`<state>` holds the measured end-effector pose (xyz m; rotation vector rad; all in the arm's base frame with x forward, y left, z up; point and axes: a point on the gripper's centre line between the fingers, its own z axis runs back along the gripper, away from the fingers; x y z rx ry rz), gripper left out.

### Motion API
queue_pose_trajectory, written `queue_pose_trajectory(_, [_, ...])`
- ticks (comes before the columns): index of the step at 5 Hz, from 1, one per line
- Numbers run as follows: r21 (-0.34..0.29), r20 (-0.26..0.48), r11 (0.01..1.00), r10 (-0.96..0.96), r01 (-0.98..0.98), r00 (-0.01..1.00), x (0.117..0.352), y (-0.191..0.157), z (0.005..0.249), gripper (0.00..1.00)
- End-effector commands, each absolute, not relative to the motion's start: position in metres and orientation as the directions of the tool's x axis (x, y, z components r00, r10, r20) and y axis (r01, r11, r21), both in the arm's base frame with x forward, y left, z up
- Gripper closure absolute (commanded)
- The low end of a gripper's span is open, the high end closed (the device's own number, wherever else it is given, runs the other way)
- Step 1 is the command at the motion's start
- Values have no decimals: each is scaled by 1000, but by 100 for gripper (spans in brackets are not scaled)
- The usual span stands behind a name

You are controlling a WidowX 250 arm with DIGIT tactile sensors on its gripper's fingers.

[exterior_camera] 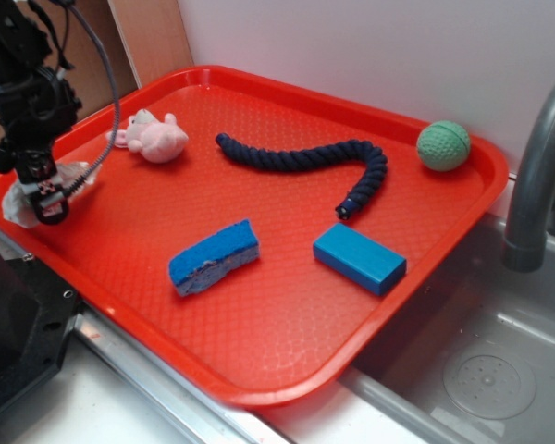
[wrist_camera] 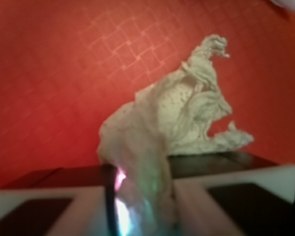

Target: Grab the white paper.

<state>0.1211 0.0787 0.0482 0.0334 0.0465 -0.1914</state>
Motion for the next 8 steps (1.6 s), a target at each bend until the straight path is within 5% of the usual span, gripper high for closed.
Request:
queue_pose_trajectory(1, [128,1,991,-35,35,999,131,71,130,100])
queue_pose_trajectory(3, [-21,84,999,-31,33,996,165,-1,186,100])
queue_pose_trajectory(4, [90,127,994,-77,66,989,189,-37,195,100])
queue_pose_trajectory(5, [131,106,990,40,-54,994,204,-49,206,100])
queue_pose_trajectory(6, [69,100,989,125,-132,987,208,-45,215,100])
queue_pose_trajectory(8, [30,217,981,181,-192,959,209,-14,210,100])
